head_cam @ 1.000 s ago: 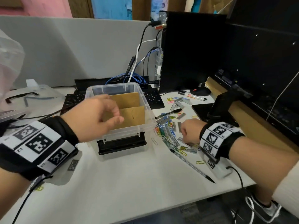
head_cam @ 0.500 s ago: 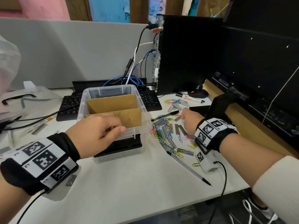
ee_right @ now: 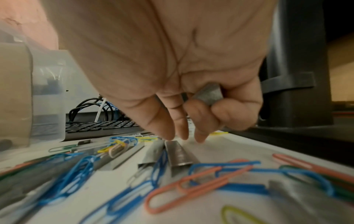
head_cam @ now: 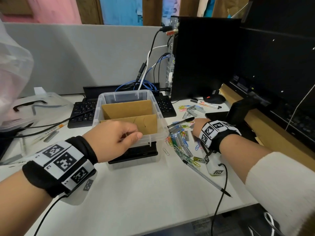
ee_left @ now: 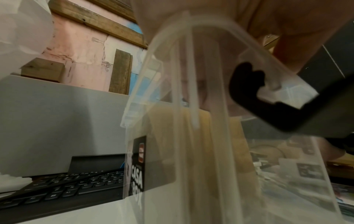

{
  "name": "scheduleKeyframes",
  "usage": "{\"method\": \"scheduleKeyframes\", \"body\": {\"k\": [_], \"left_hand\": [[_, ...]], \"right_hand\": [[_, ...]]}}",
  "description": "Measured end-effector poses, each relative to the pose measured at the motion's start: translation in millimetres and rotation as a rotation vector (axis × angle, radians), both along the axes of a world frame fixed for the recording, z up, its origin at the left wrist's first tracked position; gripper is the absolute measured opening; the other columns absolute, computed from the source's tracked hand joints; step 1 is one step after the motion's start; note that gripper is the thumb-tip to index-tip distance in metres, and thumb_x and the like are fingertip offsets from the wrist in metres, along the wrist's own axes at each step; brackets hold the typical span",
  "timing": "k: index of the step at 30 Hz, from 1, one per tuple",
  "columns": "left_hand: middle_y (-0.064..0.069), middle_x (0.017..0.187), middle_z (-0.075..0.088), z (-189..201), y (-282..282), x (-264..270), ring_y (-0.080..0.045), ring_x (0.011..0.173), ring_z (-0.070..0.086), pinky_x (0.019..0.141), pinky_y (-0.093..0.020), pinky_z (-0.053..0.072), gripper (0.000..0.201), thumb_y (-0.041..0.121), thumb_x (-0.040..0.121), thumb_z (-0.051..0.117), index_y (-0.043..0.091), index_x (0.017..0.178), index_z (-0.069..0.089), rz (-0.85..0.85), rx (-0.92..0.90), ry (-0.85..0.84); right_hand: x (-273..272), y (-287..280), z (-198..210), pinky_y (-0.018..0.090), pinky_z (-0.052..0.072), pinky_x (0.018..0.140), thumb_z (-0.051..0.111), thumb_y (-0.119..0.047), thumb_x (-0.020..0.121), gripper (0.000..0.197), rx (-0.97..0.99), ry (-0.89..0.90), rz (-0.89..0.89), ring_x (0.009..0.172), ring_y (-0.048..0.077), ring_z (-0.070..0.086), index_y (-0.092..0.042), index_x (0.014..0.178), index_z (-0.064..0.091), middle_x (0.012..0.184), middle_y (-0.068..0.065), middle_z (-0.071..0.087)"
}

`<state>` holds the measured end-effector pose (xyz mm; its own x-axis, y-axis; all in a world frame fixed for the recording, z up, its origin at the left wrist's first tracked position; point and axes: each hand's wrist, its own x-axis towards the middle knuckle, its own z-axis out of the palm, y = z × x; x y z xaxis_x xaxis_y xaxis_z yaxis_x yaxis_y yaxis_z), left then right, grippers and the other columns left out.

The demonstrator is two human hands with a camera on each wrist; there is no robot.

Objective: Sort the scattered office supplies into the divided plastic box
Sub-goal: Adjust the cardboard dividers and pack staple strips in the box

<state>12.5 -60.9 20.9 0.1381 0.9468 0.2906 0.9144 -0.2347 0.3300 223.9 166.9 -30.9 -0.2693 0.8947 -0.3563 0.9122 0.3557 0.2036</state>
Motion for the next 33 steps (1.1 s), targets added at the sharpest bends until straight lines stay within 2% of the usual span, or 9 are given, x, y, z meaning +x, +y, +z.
{"method": "scheduleKeyframes", "body": {"k": [3, 5, 8, 11, 15, 21, 24, 28, 33], "left_hand": [[0.002, 0.052, 0.044, -0.5, 1.6, -0.1, -0.016, 0.053, 0.046, 0.05, -0.026, 0.039, 0.047, 0.061, 0.084, 0.027, 0.022, 0.061, 0.041, -0.004, 0.007, 0.012], [0.003, 0.051, 0.043, -0.3, 2.6, 0.1, -0.015, 0.053, 0.046, 0.05, -0.025, 0.038, 0.047, 0.061, 0.084, 0.027, 0.023, 0.06, 0.04, -0.004, 0.006, 0.017], [0.002, 0.051, 0.044, -0.1, 3.2, 0.8, -0.015, 0.053, 0.046, 0.052, -0.028, 0.04, 0.049, 0.062, 0.083, 0.025, 0.022, 0.061, 0.042, 0.006, -0.005, 0.023], [0.002, 0.051, 0.044, -0.3, 3.4, 1.0, -0.014, 0.052, 0.047, 0.053, -0.03, 0.041, 0.047, 0.06, 0.085, 0.028, 0.022, 0.061, 0.042, 0.015, -0.009, 0.025], [0.002, 0.051, 0.045, -1.1, 4.6, 0.0, -0.012, 0.052, 0.047, 0.052, -0.028, 0.04, 0.047, 0.062, 0.083, 0.025, 0.025, 0.06, 0.041, 0.0, -0.005, 0.027], [0.002, 0.053, 0.047, -1.6, 4.6, -0.1, -0.013, 0.052, 0.048, 0.054, -0.031, 0.043, 0.05, 0.063, 0.082, 0.023, 0.023, 0.062, 0.043, 0.003, 0.002, 0.018], [0.002, 0.053, 0.047, -1.3, 4.3, 0.3, -0.013, 0.053, 0.048, 0.054, -0.03, 0.043, 0.05, 0.063, 0.083, 0.024, 0.022, 0.062, 0.044, 0.009, -0.002, 0.019], [0.003, 0.052, 0.046, 1.2, 3.2, 2.4, -0.013, 0.052, 0.047, 0.054, -0.03, 0.042, 0.045, 0.056, 0.089, 0.034, 0.021, 0.062, 0.046, 0.013, -0.024, -0.004], [0.021, 0.06, 0.055, 7.9, 5.6, 2.0, -0.003, 0.054, 0.049, 0.053, -0.013, 0.036, 0.025, 0.044, 0.091, 0.052, 0.028, 0.073, 0.057, 0.049, -0.111, -0.128]], "right_hand": [[4.7, 14.3, -14.5, 0.023, 0.039, 0.065, 0.062, -0.028, 0.086, 0.034, -0.027, -0.063, 0.033, 0.058, 0.005, 0.039, -0.014, 0.117, 0.062, 0.089, -0.002, 0.058], [6.3, 27.7, -23.8, 0.021, 0.038, 0.054, 0.067, -0.029, 0.077, 0.012, -0.024, -0.073, 0.03, 0.052, 0.002, 0.03, -0.023, 0.087, 0.062, 0.109, 0.0, 0.063], [11.2, 48.2, -38.1, 0.017, 0.034, 0.041, 0.07, -0.031, 0.073, 0.026, -0.031, -0.028, -0.011, 0.045, 0.0, 0.039, -0.026, 0.098, 0.064, 0.084, -0.005, 0.064], [10.7, 42.0, -36.0, 0.02, 0.048, 0.055, 0.064, -0.033, 0.077, 0.018, -0.021, 0.01, -0.004, 0.056, 0.007, 0.054, -0.025, 0.093, 0.064, 0.083, -0.003, 0.065], [13.5, 52.9, -49.7, 0.015, 0.045, 0.055, 0.063, -0.043, 0.074, 0.05, -0.019, 0.082, 0.01, 0.069, 0.009, 0.059, -0.023, 0.119, 0.06, 0.096, -0.006, 0.067], [7.6, -2.1, -8.8, 0.02, 0.036, 0.052, 0.063, -0.022, 0.086, 0.025, -0.063, 0.068, 0.009, 0.075, 0.021, 0.053, -0.007, 0.105, 0.06, 0.108, 0.012, 0.064], [8.0, -4.3, -7.9, 0.026, 0.047, 0.073, 0.055, -0.02, 0.091, 0.035, -0.075, 0.113, -0.025, 0.094, 0.024, 0.06, -0.007, 0.124, 0.055, 0.123, 0.012, 0.061], [8.2, -8.7, 7.6, 0.023, 0.041, 0.06, 0.045, -0.022, 0.096, 0.025, 0.008, 0.149, -0.031, 0.081, 0.022, 0.055, -0.003, 0.105, 0.058, 0.081, 0.005, 0.056], [11.0, -21.6, 55.0, 0.024, 0.037, 0.053, 0.051, -0.018, 0.093, 0.013, 0.038, 0.765, -0.063, 0.067, 0.018, 0.049, -0.01, 0.085, 0.056, 0.082, 0.006, 0.054]]}}
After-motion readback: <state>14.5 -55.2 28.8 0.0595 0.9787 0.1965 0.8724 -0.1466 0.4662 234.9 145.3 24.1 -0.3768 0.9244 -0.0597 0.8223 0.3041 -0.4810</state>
